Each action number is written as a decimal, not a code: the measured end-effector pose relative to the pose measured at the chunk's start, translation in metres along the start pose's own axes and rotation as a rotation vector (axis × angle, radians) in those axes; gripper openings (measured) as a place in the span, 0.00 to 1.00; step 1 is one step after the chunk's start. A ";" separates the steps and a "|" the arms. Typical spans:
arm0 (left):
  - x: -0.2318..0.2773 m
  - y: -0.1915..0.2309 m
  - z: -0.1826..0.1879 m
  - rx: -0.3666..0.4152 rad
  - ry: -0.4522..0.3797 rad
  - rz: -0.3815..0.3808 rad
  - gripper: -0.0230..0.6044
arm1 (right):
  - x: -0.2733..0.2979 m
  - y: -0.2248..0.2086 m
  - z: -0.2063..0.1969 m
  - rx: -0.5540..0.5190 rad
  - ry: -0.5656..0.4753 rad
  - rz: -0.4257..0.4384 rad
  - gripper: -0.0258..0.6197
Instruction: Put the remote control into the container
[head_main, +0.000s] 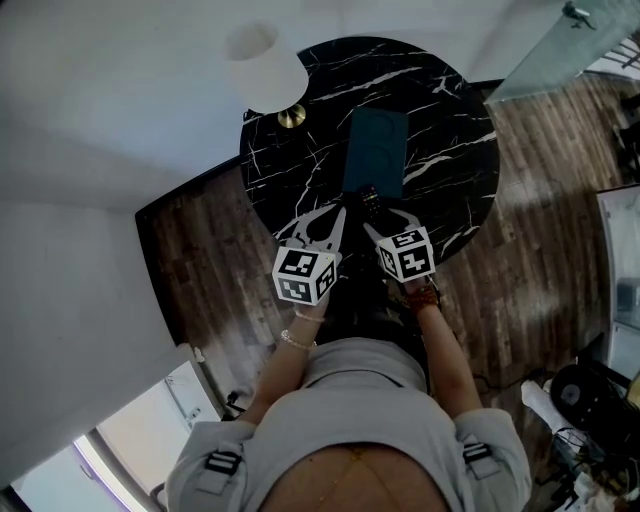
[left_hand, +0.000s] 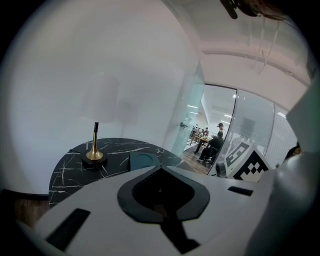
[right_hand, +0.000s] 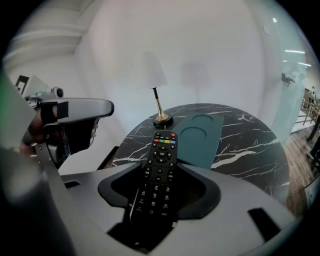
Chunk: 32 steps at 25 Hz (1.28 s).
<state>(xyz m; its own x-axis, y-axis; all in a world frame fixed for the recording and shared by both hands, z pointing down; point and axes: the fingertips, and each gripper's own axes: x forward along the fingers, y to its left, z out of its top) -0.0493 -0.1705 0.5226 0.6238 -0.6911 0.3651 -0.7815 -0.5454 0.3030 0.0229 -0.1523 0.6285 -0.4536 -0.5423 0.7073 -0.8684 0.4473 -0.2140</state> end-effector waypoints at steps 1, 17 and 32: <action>-0.001 0.001 -0.002 -0.002 0.002 0.000 0.04 | 0.002 0.002 -0.002 -0.002 0.007 0.003 0.39; -0.008 0.018 -0.018 -0.038 0.028 -0.003 0.04 | 0.034 0.008 -0.038 -0.019 0.160 0.000 0.39; -0.013 0.035 -0.032 -0.063 0.051 0.014 0.04 | 0.061 -0.001 -0.063 -0.035 0.271 -0.074 0.39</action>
<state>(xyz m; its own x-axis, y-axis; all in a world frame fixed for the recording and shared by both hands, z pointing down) -0.0840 -0.1657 0.5564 0.6140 -0.6722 0.4137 -0.7888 -0.5039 0.3519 0.0083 -0.1409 0.7140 -0.3151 -0.3662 0.8756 -0.8876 0.4403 -0.1353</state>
